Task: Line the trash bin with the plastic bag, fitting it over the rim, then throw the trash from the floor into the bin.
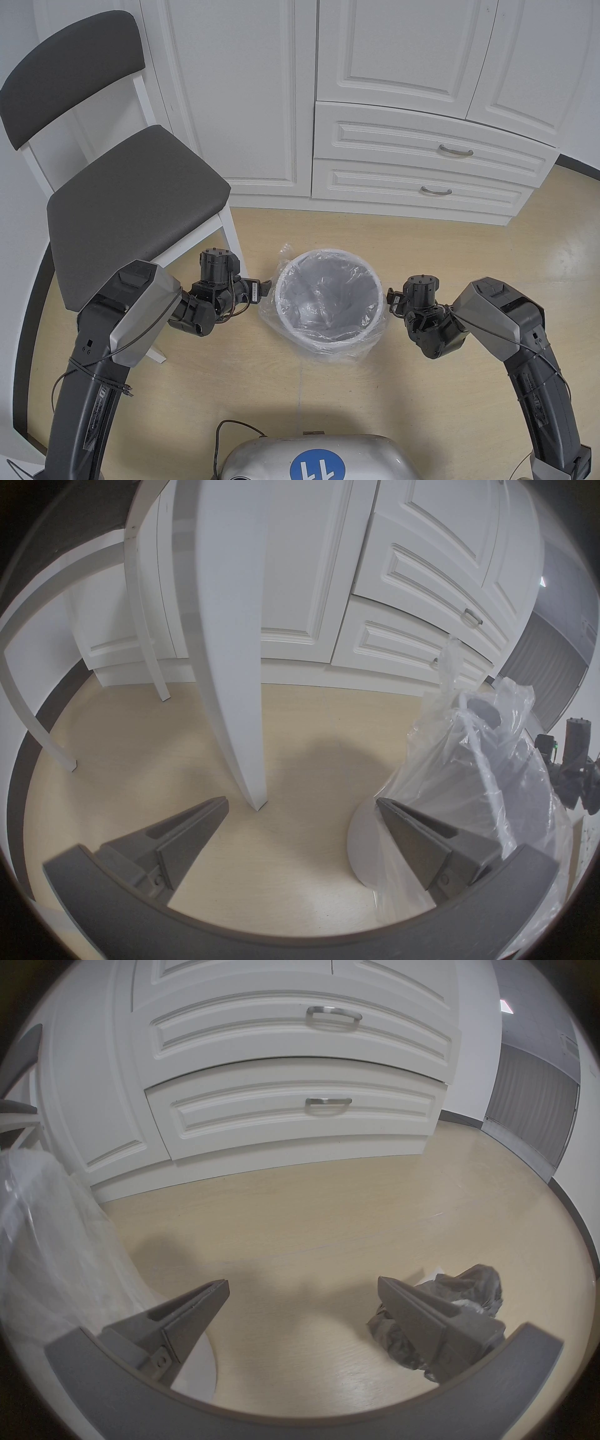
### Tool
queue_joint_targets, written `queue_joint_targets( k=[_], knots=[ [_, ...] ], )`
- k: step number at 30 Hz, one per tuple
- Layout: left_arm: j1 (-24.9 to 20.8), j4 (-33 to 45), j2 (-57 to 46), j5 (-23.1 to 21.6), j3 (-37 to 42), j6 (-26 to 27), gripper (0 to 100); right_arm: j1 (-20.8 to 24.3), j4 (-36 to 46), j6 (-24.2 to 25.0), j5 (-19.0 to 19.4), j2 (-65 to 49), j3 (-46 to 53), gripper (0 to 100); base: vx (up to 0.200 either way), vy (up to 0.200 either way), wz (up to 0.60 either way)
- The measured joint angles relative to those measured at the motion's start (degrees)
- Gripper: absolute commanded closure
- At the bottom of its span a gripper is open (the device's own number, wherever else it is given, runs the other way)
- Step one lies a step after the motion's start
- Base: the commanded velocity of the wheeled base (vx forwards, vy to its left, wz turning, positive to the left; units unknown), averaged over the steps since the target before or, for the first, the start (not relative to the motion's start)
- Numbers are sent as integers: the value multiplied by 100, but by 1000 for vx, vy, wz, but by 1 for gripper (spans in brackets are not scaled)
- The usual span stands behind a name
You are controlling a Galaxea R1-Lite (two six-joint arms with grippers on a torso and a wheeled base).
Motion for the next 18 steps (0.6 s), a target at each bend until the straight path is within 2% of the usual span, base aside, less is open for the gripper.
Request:
queue_joint_targets(
  k=[9, 18],
  knots=[
    [-32, -111, -229, -4, 163, -23, 0, -6, 6, -93, -2, -857, 783, 0, 0, 0, 0],
    [-56, -399, -319, 2, 185, -28, 0, 155, -21, -57, 29, -1039, 896, 0, 0, 0, 0]
  ],
)
